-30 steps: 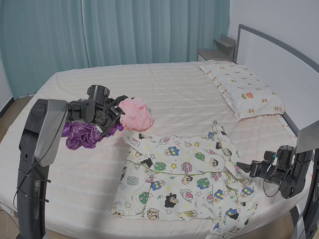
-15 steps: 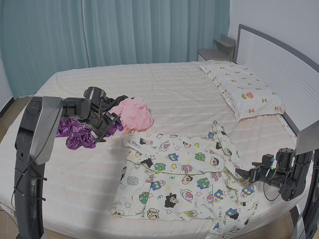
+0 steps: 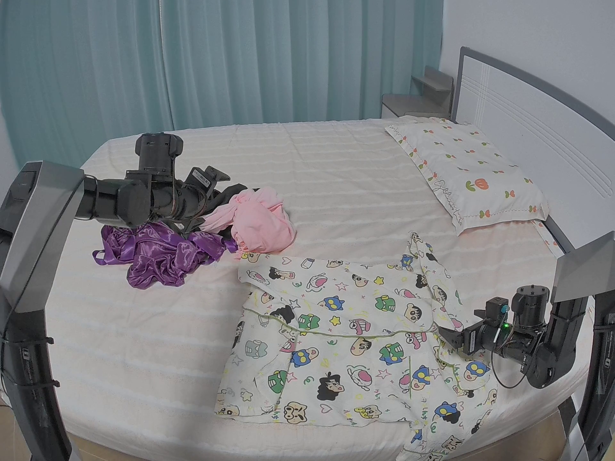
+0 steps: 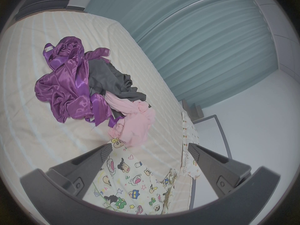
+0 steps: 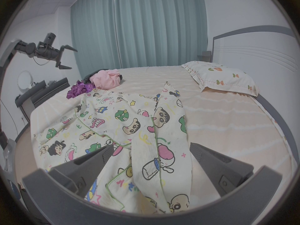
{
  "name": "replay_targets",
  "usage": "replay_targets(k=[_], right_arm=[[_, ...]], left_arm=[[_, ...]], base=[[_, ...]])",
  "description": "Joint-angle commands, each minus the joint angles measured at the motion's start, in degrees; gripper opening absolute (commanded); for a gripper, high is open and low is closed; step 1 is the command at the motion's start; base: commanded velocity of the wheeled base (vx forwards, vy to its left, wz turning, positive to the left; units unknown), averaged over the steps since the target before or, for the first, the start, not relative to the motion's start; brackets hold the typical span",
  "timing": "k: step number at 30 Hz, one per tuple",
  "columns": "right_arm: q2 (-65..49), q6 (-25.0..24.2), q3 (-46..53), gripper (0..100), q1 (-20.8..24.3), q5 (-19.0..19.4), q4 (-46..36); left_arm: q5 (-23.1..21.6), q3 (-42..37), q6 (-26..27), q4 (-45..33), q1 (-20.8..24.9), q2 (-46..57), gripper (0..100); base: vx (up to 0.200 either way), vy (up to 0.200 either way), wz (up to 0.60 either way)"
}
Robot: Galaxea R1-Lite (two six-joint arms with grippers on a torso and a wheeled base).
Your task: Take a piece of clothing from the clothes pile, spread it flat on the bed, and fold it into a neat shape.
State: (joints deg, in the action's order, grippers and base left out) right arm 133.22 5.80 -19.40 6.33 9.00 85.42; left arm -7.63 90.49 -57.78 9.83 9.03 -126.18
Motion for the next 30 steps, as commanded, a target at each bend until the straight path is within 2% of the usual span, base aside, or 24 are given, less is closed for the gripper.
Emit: replay_targets(k=[1, 3, 5, 8, 11, 12, 14, 15, 19, 22, 26, 30], right_arm=[[1.5, 6.9, -8.2, 100, 6.1, -9.5, -10.4], [1.6, 7.6, -8.4, 100, 6.8, -9.7, -11.3], [1.5, 8.7, -9.5, 100, 7.1, -9.9, -12.3], [1.4, 9.4, -10.0, 100, 7.5, -10.0, -14.6], [1.6, 10.3, -11.7, 100, 7.5, -10.4, -17.6], [1.5, 10.5, -13.9, 100, 7.5, -11.6, -21.1], [1.5, 10.5, -14.1, 100, 7.5, -11.6, -21.3], [1.3, 10.5, -16.3, 0, 7.1, -12.2, -24.2], [0.4, 10.5, -16.0, 0, 6.8, -14.4, -25.5], [-1.0, 10.3, -14.6, 0, 6.1, -14.6, -25.3], [-3.8, 9.0, -13.6, 0, 2.6, -13.7, -25.1], [-6.8, 8.6, -11.0, 0, -0.3, -9.3, -24.6]], left_arm=[[0.6, -41.3, 0.0, 25.1, 2.2, 23.7, 100], [1.4, -43.6, -0.1, 26.1, 2.6, 24.8, 100], [3.0, -49.0, -0.3, 31.0, 3.5, 26.1, 100], [3.0, -52.3, -0.3, 33.9, 4.6, 26.5, 100], [3.0, -53.5, -0.3, 35.8, 5.3, 26.5, 100], [3.0, -53.9, -0.3, 36.8, 6.0, 26.3, 100], [3.0, -53.9, -0.3, 36.8, 6.0, 26.4, 100], [2.9, -54.3, -0.4, 36.9, 6.3, 26.6, 100], [2.8, -54.5, -0.4, 36.9, 6.3, 26.5, 100], [2.9, -54.5, -0.4, 36.9, 6.3, 26.5, 100], [2.8, -54.7, -0.6, 36.9, 6.4, 26.5, 100], [2.6, -55.1, -1.4, 37.0, 7.4, 26.4, 100]], base=[[0.0, 0.0, 0.0], [0.0, 0.0, 0.0], [0.0, 0.0, 0.0], [0.0, 0.0, 0.0], [0.0, 0.0, 0.0], [0.0, 0.0, 0.0], [0.0, 0.0, 0.0], [0.0, 0.0, 0.0], [0.0, 0.0, 0.0], [0.0, 0.0, 0.0], [0.0, 0.0, 0.0], [0.0, 0.0, 0.0]])
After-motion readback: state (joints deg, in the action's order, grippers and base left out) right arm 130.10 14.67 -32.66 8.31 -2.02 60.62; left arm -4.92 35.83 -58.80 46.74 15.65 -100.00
